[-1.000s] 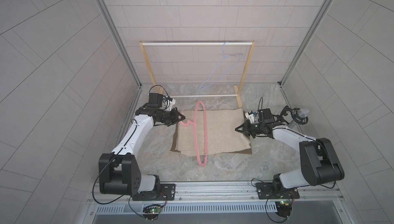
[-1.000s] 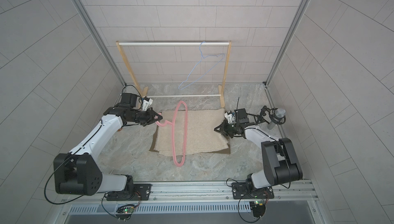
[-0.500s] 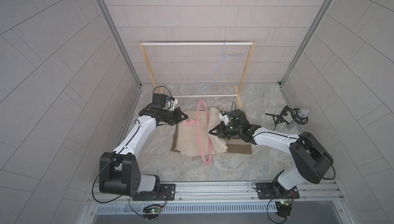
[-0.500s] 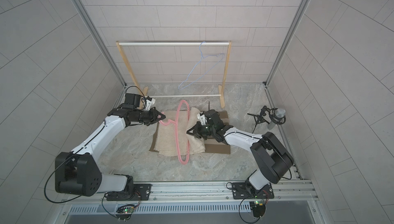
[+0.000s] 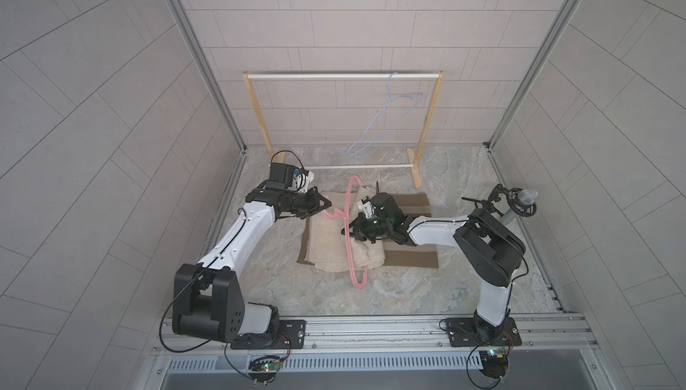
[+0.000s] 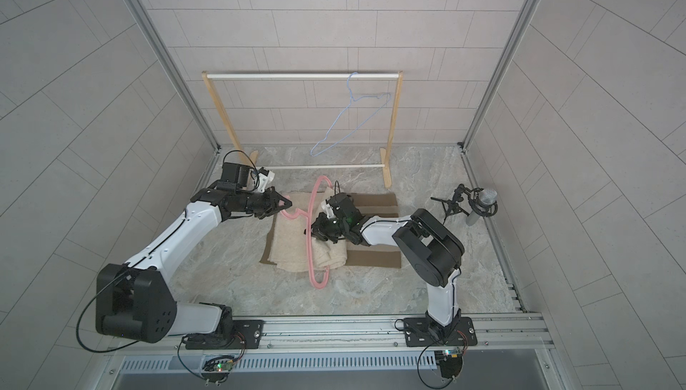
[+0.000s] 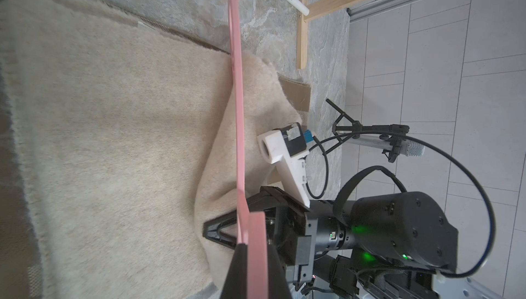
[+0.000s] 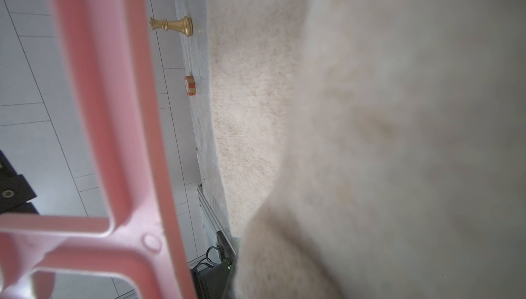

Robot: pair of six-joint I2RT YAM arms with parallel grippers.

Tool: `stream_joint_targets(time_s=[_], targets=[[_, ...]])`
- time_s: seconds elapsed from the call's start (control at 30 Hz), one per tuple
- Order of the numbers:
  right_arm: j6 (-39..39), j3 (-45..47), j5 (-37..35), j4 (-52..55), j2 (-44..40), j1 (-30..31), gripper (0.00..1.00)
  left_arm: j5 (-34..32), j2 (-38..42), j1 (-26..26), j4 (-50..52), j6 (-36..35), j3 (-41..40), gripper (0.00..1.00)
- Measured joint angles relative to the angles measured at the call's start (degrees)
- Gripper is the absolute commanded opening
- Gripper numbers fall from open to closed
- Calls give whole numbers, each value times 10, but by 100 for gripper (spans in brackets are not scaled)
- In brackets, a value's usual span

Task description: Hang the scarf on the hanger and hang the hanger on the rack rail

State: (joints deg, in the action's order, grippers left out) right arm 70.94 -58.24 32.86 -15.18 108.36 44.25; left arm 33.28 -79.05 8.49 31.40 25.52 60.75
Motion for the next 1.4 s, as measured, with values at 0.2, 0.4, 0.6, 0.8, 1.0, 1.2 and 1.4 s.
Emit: stream_joint_targets(time_s=[0.2,0.4,0.6,0.8,1.0,1.2,1.4], targets=[[-41,-5,-4,48,-5,-1,35,-3,0,1,0,3,0,0],[-100,-4,-23,143,-62,-21,53,-3,0,2,-1,7,0,0],[-147,-3,-26,202,-145,-47,61,-10,5,10,0,11,0,0],[-190,-1,-25,243,-211,-81,62,-31,5,36,4,10,3,0],[-206,2,-56,268,-196,-107,56,-49,7,56,14,10,25,0],[-200,-2,-70,263,-121,-104,41,-59,8,66,20,11,28,0],[-191,-43,-45,215,-61,-68,35,-66,9,85,28,15,44,0]])
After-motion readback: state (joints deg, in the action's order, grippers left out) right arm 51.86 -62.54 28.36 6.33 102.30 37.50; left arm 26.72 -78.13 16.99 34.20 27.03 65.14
